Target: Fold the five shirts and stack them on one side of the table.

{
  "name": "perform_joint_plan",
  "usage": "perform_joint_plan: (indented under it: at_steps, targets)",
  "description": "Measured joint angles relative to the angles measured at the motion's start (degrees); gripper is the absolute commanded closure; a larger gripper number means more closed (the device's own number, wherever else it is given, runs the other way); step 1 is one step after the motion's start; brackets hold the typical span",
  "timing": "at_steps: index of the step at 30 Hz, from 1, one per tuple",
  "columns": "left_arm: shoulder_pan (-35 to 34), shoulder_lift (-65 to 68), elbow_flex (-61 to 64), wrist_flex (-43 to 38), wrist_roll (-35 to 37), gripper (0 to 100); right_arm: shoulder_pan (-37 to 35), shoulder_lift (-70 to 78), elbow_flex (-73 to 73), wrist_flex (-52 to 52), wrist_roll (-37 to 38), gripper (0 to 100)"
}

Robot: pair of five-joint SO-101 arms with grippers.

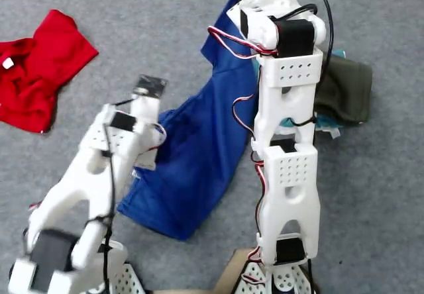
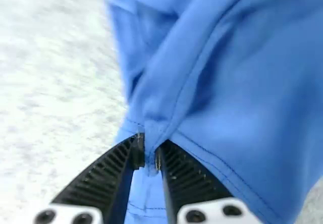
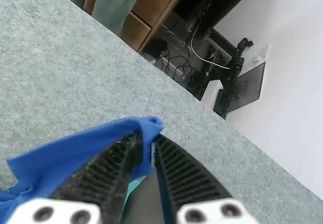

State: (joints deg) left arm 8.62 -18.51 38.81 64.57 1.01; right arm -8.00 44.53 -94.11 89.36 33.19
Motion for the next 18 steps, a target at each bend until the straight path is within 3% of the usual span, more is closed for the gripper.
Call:
perform_joint_plan:
  at_steps: [9,18]
  targets:
    - [-11.8,-26.4,-8.4,9.1,-0.4,97,1.1,-5.5,0.1,-7.4,-14.0,98.4]
    - [-24.7,-34.3,-37.6,17.0,-5.4,97,0.9,-25.0,0.0,-11.0,-23.1,98.5]
